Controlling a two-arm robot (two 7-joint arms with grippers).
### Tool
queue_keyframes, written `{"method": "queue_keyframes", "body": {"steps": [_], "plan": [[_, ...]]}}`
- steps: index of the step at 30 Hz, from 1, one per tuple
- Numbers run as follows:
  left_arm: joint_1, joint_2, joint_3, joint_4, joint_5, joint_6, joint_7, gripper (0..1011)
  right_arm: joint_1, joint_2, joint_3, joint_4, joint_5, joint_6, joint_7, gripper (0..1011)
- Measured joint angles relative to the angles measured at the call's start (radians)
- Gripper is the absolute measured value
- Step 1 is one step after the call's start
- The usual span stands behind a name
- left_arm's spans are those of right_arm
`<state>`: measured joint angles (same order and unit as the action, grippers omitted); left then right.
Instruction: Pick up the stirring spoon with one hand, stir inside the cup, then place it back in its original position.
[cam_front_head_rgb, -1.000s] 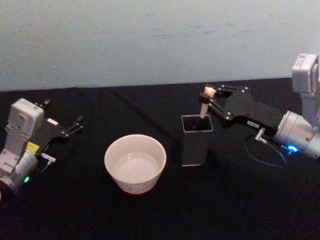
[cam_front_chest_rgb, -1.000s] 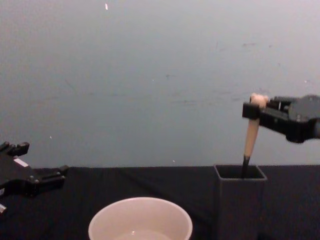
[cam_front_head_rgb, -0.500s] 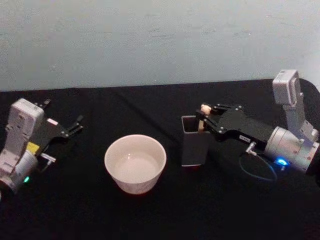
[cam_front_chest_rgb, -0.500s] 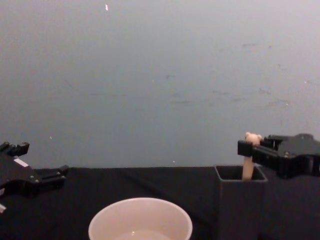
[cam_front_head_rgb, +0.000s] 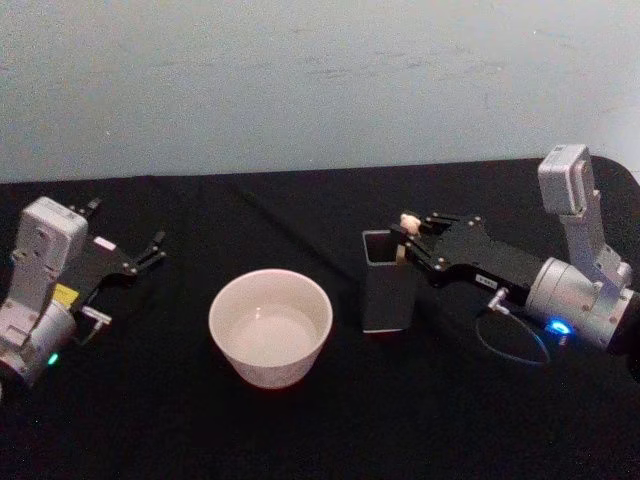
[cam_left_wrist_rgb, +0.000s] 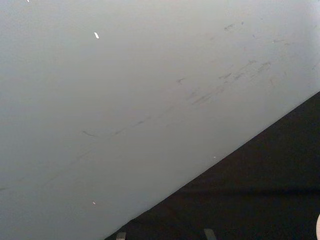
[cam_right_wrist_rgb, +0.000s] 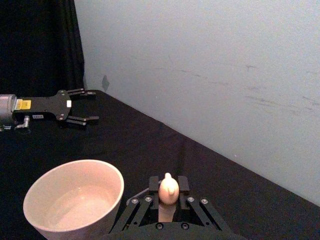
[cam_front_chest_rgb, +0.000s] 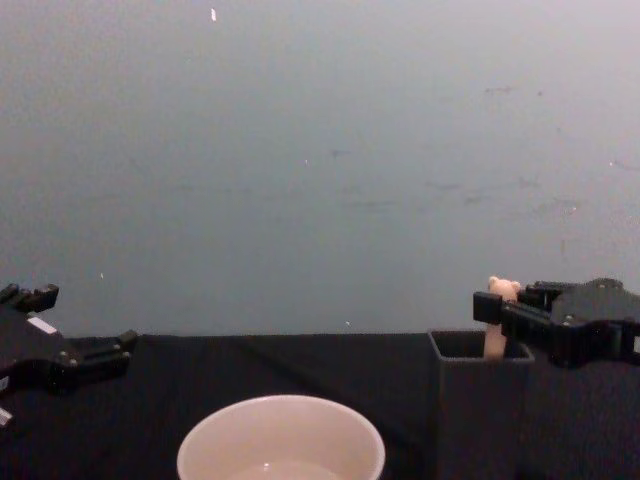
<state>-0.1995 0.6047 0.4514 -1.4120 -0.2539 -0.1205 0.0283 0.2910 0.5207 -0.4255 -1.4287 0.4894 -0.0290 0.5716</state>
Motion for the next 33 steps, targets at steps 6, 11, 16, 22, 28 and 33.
{"method": "queue_keyframes", "body": {"steps": [6,11,16,22,28,33], "plan": [[0.0,0.0,0.0,0.0,0.0,0.0,0.0,1001,0.0,0.0,0.0,0.0,0.002,0.0,0.001,244],[0.0,0.0,0.0,0.0,0.0,0.0,0.0,1001,0.0,0.001,0.0,0.0,0.003,-0.001,0.001,440],[0.0,0.0,0.0,0.0,0.0,0.0,0.0,1001,0.001,0.001,0.001,0.0,0.003,-0.001,0.002,581],[0.0,0.0,0.0,0.0,0.0,0.0,0.0,1001,0.001,0.002,0.001,-0.001,0.004,-0.001,0.002,760],[0.0,0.0,0.0,0.0,0.0,0.0,0.0,1001,0.001,0.002,0.001,-0.001,0.005,-0.001,0.003,937],[0.0,0.0,0.0,0.0,0.0,0.0,0.0,1001,0.001,0.002,0.001,-0.002,0.005,-0.002,0.003,1000]]}}
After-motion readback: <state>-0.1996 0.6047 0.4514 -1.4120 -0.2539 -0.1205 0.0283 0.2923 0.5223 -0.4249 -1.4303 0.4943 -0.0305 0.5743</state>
